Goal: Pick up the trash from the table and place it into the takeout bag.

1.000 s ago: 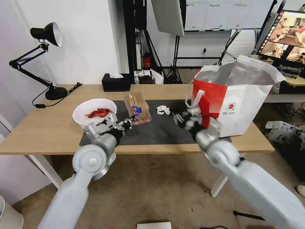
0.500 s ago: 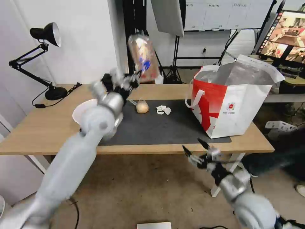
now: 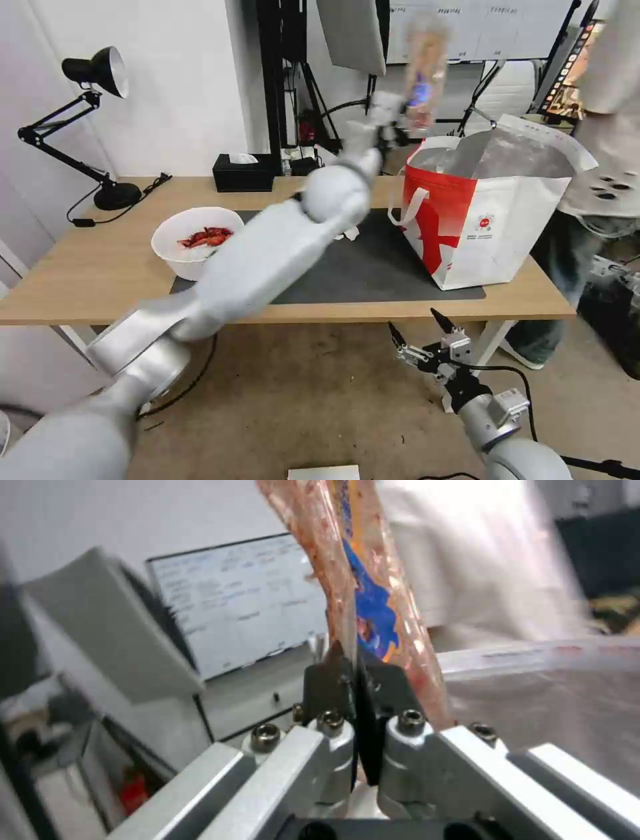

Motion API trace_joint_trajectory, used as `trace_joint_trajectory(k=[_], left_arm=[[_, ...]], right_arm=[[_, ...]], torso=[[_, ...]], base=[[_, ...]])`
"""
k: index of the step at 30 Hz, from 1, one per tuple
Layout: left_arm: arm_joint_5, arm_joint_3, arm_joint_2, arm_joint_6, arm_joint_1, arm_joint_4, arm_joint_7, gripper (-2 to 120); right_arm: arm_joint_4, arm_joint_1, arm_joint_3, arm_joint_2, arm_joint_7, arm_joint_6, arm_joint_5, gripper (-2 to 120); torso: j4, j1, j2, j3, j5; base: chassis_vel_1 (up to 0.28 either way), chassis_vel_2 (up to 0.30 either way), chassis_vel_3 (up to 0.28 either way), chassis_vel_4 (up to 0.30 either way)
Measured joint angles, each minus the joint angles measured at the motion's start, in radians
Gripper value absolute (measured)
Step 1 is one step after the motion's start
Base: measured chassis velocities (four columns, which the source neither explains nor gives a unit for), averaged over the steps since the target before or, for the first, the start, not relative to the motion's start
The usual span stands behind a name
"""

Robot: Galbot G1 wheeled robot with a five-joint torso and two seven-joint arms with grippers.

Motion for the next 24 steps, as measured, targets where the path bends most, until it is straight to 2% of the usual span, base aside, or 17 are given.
trace_joint_trajectory(k=[4,8,14,17,18,21,22,23,24], left_arm=[[0.055,0.052,-0.039,-0.005,-0.020,0.047,0.052,0],[0.073,0.092,-0.041,-0.005,-0.018,0.061,0.097,0],[0.086,0.107,-0.046,0.004,-0.011,0.070,0.101,3],[0.063,0.110,-0.047,0.014,-0.010,0.070,0.093,18],[0.063,0.110,-0.047,0.014,-0.010,0.070,0.093,18],[0.014,0.113,-0.048,0.025,-0.011,0.051,0.072,31],[0.014,0.113,-0.048,0.025,-0.011,0.051,0.072,31],[0.004,0.113,-0.052,0.030,-0.013,0.047,0.069,39],[0.004,0.113,-0.052,0.030,-0.013,0.047,0.069,39]], right_arm=[[0.008,-0.007,0.009,0.010,0.000,-0.001,-0.007,100],[0.020,-0.022,0.032,0.019,0.000,-0.002,-0.006,100],[0.028,-0.049,0.067,0.030,-0.002,-0.003,-0.004,100],[0.028,-0.052,0.071,0.033,-0.002,-0.003,-0.003,100],[0.028,-0.052,0.071,0.033,-0.002,-0.003,-0.003,100],[0.033,-0.053,0.077,0.043,-0.002,-0.005,-0.002,100],[0.033,-0.053,0.077,0.043,-0.002,-0.005,-0.002,100],[0.038,-0.058,0.083,0.050,-0.002,-0.005,-0.002,100],[0.038,-0.058,0.083,0.050,-0.002,-0.005,-0.002,100]], torso=[[-0.0001,0.000,0.000,0.000,0.0000],[0.0006,0.000,0.000,0.000,-0.0002],[0.0001,0.000,0.000,0.000,-0.0003],[0.0004,0.000,0.000,0.000,-0.0003],[0.0004,0.000,0.000,0.000,-0.0003],[0.0005,0.000,0.000,0.000,-0.0003],[0.0005,0.000,0.000,0.000,-0.0003],[0.0004,0.000,0.000,0.000,-0.0004],[0.0004,0.000,0.000,0.000,-0.0004]], base=[[0.000,0.000,0.000,0.000],[0.000,0.000,0.000,0.000],[0.000,0.000,0.000,0.000],[0.000,0.000,0.000,0.000],[0.000,0.000,0.000,0.000],[0.000,0.000,0.000,0.000],[0.000,0.000,0.000,0.000],[0.000,0.000,0.000,0.000],[0.000,0.000,0.000,0.000]])
